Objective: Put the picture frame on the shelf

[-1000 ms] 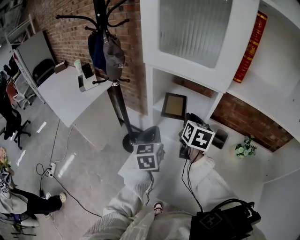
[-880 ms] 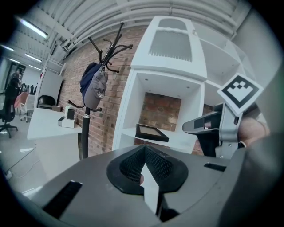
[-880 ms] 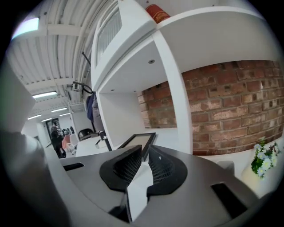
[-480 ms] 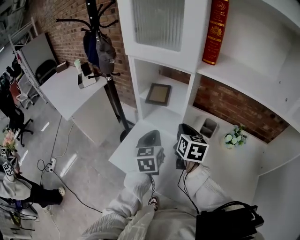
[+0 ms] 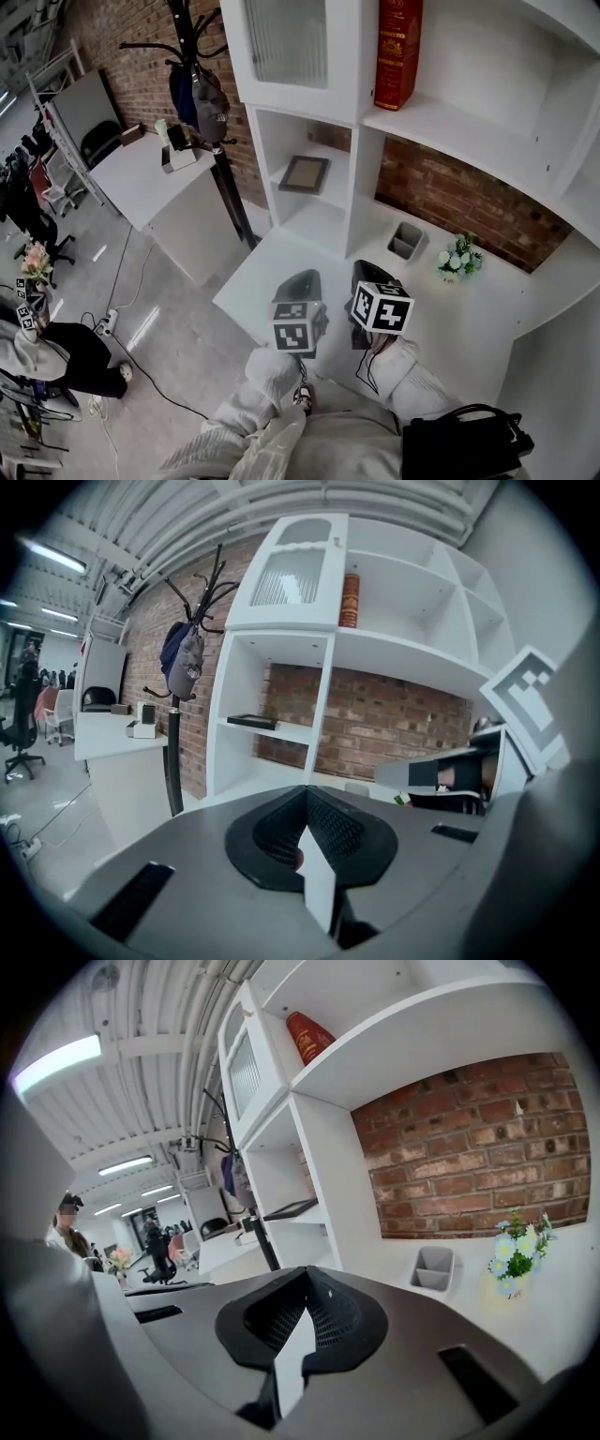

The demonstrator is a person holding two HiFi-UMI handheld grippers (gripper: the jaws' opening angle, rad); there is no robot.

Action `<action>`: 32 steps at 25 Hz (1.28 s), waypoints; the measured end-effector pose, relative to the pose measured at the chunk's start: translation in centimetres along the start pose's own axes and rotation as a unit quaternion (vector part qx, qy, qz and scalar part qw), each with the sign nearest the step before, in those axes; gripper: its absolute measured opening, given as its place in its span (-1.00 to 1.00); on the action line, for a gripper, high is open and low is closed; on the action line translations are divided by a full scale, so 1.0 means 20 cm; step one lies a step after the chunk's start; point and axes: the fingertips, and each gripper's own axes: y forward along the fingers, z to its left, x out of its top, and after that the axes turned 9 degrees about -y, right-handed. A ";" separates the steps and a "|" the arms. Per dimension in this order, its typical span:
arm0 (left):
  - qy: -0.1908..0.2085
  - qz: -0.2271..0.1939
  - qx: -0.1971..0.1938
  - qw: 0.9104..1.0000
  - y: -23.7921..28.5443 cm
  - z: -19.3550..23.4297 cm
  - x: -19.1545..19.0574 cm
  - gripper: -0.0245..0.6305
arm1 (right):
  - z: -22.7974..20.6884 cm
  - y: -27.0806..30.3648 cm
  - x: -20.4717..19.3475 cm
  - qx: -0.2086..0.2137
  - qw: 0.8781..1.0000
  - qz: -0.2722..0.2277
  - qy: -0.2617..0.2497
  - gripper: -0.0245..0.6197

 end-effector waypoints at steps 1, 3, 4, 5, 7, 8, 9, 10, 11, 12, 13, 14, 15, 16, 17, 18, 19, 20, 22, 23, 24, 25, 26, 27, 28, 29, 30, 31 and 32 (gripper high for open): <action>0.000 0.000 0.001 1.000 -0.02 -0.01 -0.02 -0.90 | 0.01 -0.03 -0.02 0.005 1.000 0.002 -0.001 -0.85; -0.006 0.005 0.005 1.000 -0.06 -0.04 -0.09 -0.90 | 0.02 -0.09 -0.08 0.015 1.000 0.007 -0.003 -0.85; -0.012 0.011 0.006 1.000 -0.08 -0.06 -0.13 -0.90 | 0.02 -0.13 -0.11 0.019 1.000 0.011 -0.003 -0.85; -0.015 0.016 0.006 1.000 -0.10 -0.08 -0.17 -0.90 | 0.02 -0.17 -0.15 0.021 1.000 0.014 -0.005 -0.85; -0.019 0.025 0.008 0.999 -0.14 -0.13 -0.25 -0.90 | -0.01 -0.24 -0.22 0.021 0.999 0.023 -0.010 -0.85; -0.022 0.028 0.009 0.999 -0.15 -0.16 -0.28 -0.90 | -0.02 -0.27 -0.26 0.022 0.999 0.029 -0.012 -0.85; -0.025 0.029 0.011 0.999 -0.17 -0.18 -0.30 -0.90 | -0.03 -0.29 -0.29 0.024 0.999 0.035 -0.012 -0.85; -0.028 0.029 0.011 0.999 -0.19 -0.21 -0.33 -0.90 | -0.04 -0.32 -0.33 0.027 0.999 0.041 -0.011 -0.85; -0.029 0.028 0.012 0.999 -0.21 -0.23 -0.34 -0.90 | -0.04 -0.34 -0.35 0.031 0.998 0.044 -0.011 -0.85; -0.028 0.027 0.013 0.999 -0.23 -0.24 -0.36 -0.90 | -0.04 -0.36 -0.37 0.034 0.998 0.046 -0.012 -0.85; -0.026 0.026 0.013 0.999 -0.24 -0.26 -0.37 -0.90 | -0.04 -0.38 -0.37 0.036 0.998 0.047 -0.014 -0.85; -0.025 0.025 0.014 0.999 -0.25 -0.27 -0.38 -0.90 | -0.04 -0.40 -0.38 0.038 0.998 0.047 -0.016 -0.85; -0.024 0.025 0.015 0.999 -0.26 -0.27 -0.38 -0.90 | -0.04 -0.41 -0.38 0.039 0.998 0.049 -0.018 -0.85; -0.024 0.025 0.016 0.999 -0.26 -0.28 -0.39 -0.90 | -0.04 -0.42 -0.39 0.039 0.998 0.051 -0.021 -0.85; -0.023 0.024 0.017 0.999 -0.27 -0.28 -0.38 -0.90 | -0.05 -0.43 -0.39 0.039 0.998 0.053 -0.024 -0.85; -0.023 0.022 0.017 0.999 -0.27 -0.28 -0.38 -0.90 | -0.05 -0.43 -0.40 0.039 0.997 0.055 -0.026 -0.85; -0.022 0.019 0.016 0.999 -0.28 -0.29 -0.37 -0.90 | -0.05 -0.44 -0.39 0.040 0.997 0.055 -0.027 -0.85; -0.023 0.017 0.017 0.999 -0.28 -0.29 -0.35 -0.90 | -0.05 -0.44 -0.39 0.042 0.997 0.054 -0.025 -0.85; -0.022 0.015 0.017 1.000 -0.27 -0.28 -0.33 -0.90 | -0.04 -0.43 -0.37 0.044 0.998 0.048 -0.021 -0.85; -0.020 0.015 0.016 1.000 -0.26 -0.28 -0.32 -0.90 | -0.04 -0.43 -0.35 0.044 0.998 0.045 -0.020 -0.85; -0.018 0.015 0.015 1.000 -0.25 -0.28 -0.32 -0.90 | -0.04 -0.43 -0.34 0.044 0.998 0.043 -0.020 -0.85; -0.017 0.015 0.014 1.000 -0.24 -0.28 -0.31 -0.90 | -0.05 -0.42 -0.33 0.043 0.998 0.041 -0.019 -0.85; -0.017 0.016 0.013 1.000 -0.24 -0.28 -0.30 -0.90 | -0.05 -0.42 -0.32 0.041 0.998 0.040 -0.019 -0.85; -0.018 0.016 0.011 1.000 -0.23 -0.29 -0.29 -0.90 | -0.05 -0.42 -0.32 0.039 0.998 0.039 -0.018 -0.85; -0.017 0.016 0.008 1.000 -0.23 -0.29 -0.28 -0.90 | -0.06 -0.41 -0.31 0.038 0.998 0.039 -0.018 -0.85; -0.017 0.015 0.006 1.000 -0.22 -0.30 -0.28 -0.90 | -0.06 -0.41 -0.31 0.036 0.998 0.039 -0.018 -0.85; -0.016 0.015 0.004 1.000 -0.21 -0.30 -0.27 -0.90 | -0.07 -0.40 -0.30 0.035 0.999 0.038 -0.018 -0.85; -0.016 0.016 0.002 1.000 -0.20 -0.29 -0.27 -0.90 | -0.07 -0.39 -0.30 0.034 0.999 0.038 -0.017 -0.85; -0.016 0.016 0.001 1.000 -0.19 -0.29 -0.27 -0.90 | -0.07 -0.38 -0.30 0.033 0.999 0.039 -0.017 -0.85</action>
